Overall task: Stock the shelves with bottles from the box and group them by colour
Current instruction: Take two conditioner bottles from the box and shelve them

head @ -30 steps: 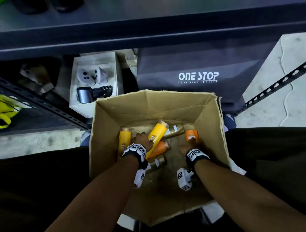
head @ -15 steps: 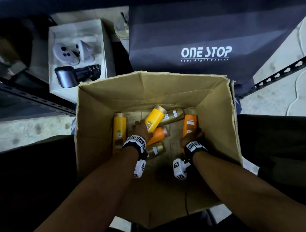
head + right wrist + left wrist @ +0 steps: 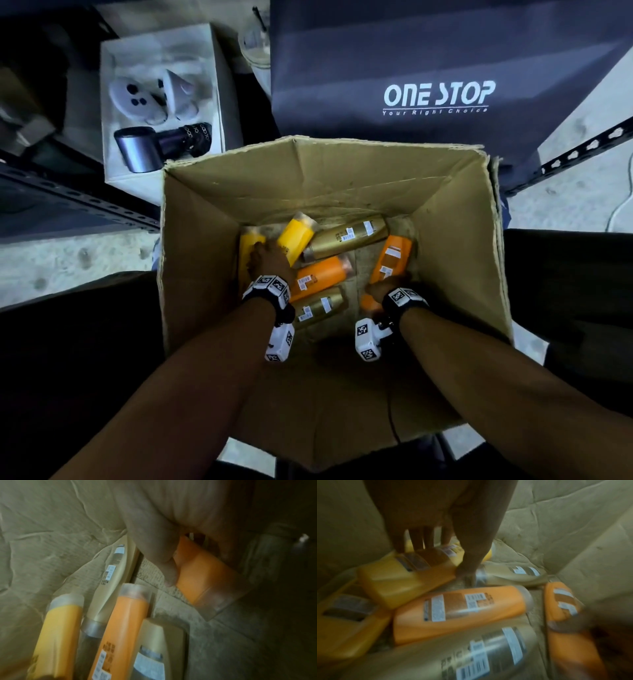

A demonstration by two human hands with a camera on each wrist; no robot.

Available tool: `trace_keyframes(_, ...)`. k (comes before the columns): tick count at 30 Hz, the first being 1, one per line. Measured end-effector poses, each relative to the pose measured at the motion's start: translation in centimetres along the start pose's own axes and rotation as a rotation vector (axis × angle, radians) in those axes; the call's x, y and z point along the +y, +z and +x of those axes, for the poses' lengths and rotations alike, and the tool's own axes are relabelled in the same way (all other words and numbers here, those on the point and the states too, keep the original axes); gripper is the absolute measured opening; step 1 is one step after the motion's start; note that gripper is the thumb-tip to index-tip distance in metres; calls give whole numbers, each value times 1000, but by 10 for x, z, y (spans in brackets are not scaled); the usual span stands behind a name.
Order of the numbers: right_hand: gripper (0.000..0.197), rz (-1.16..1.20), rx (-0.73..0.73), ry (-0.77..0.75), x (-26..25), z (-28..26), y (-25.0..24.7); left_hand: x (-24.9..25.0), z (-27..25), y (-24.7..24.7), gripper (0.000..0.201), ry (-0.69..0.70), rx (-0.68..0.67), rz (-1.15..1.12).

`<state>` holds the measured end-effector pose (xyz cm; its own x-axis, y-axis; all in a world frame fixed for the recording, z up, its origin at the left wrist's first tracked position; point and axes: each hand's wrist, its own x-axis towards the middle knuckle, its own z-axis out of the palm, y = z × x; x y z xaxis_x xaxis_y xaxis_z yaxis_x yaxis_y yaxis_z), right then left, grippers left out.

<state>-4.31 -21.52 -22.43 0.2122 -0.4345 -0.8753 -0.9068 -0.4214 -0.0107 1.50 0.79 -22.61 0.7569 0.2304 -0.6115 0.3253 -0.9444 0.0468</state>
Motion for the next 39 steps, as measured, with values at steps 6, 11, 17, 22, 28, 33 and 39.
trace_keyframes(6,85,155,-62,10,3,6,4,35,-8,1,58,270,237,-21)
trace_keyframes(11,77,213,-32,-1,10,12,2,79,8,2,49,510,94,-19)
trace_keyframes(17,47,240,-258,-209,12,25,15,107,33,13,65,532,-102,66)
trace_keyframes(22,48,-186,-110,-288,18,33,12,110,44,21,72,503,-155,90)
trace_keyframes(28,75,168,-77,-164,17,31,15,105,42,21,68,472,-238,120)
trace_keyframes(33,58,617,-159,-79,7,17,8,98,30,11,60,537,-214,-19)
trace_keyframes(39,86,509,75,-113,-5,-6,-7,82,8,-12,45,528,-118,-211)
